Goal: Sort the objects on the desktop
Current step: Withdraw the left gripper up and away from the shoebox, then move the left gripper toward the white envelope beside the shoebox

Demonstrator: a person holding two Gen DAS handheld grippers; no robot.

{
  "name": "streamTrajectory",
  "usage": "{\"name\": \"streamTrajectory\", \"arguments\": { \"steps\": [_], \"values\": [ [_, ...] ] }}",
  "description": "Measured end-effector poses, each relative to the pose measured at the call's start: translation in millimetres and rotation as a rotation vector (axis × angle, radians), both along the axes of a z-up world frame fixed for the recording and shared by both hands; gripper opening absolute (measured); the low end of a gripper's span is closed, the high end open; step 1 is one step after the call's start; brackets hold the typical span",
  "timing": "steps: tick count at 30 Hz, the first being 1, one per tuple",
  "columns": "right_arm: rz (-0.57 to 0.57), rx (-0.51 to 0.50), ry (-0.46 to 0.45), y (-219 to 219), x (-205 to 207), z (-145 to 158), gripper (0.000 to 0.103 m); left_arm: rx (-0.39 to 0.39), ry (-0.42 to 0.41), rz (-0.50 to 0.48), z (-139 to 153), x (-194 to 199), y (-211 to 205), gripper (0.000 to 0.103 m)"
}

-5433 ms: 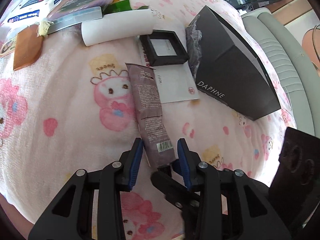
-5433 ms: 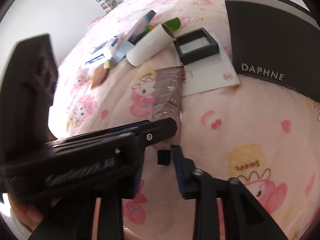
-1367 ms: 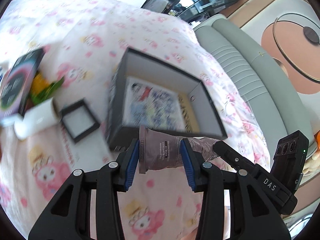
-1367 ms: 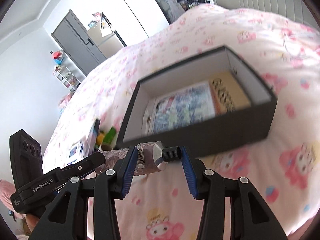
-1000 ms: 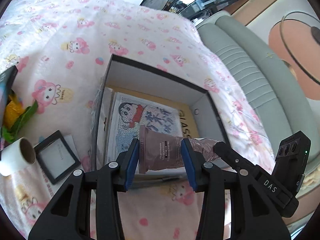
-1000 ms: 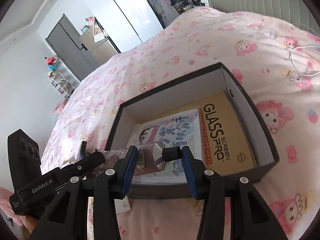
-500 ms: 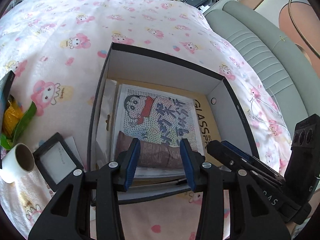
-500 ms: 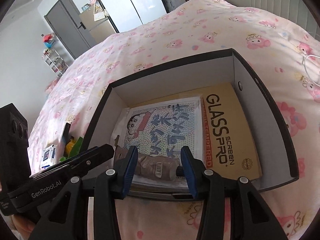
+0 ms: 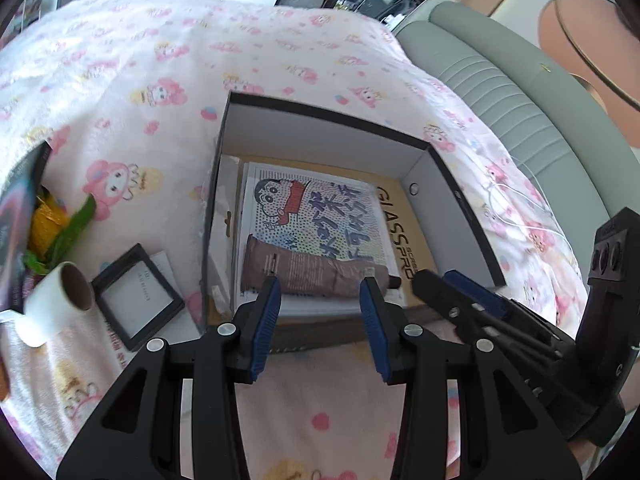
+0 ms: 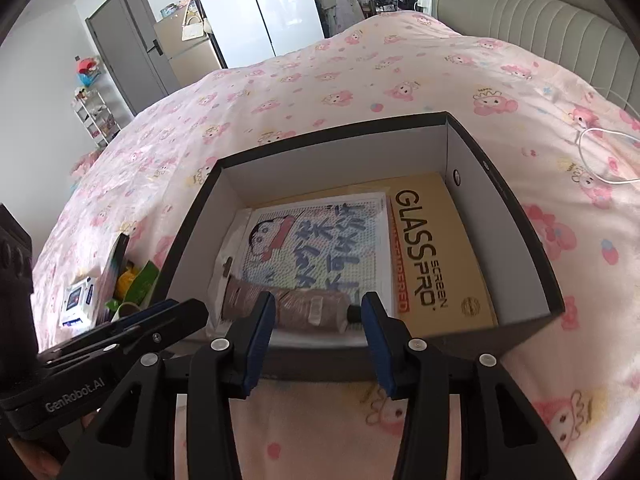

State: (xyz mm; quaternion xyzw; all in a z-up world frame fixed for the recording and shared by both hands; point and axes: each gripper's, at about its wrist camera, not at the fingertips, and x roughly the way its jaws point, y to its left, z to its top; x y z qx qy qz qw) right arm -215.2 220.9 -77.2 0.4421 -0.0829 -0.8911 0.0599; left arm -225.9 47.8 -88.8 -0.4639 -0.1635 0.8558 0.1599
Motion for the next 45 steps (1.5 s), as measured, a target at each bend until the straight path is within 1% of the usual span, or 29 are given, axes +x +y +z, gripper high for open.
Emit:
{"name": "streamTrajectory", "arguments": {
  "steps": [7,11,13,18,21,24,29,35,45],
  "values": [
    [0.020,0.043,0.052,-27,37,29,0.042,-0.053,0.085,0.006,36,45,-18,0.041],
    [0.035,0.042,0.081,-42,61,48,0.042,-0.087,0.139,0.013,59,75,-31,0.041],
    [0.044,0.038,0.092,-48,73,55,0.042,-0.097,0.152,0.020,68,89,-37,0.041],
    [0.062,0.037,0.111,-65,103,66,0.042,-0.113,0.175,0.048,79,124,-51,0.044],
    [0.069,0.043,0.118,-71,119,66,0.042,-0.123,0.192,0.060,83,146,-57,0.045],
    [0.076,0.050,0.124,-77,136,65,0.041,-0.123,0.195,0.064,82,164,-60,0.045],
    [0.090,0.060,0.131,-86,161,62,0.042,-0.151,0.197,0.068,75,186,-64,0.046],
    [0.117,0.071,0.104,-98,170,49,0.042,-0.154,0.169,0.082,62,200,-71,0.046],
    [0.139,0.078,0.101,-110,176,44,0.042,-0.150,0.179,0.091,55,207,-80,0.046]
  ]
}}
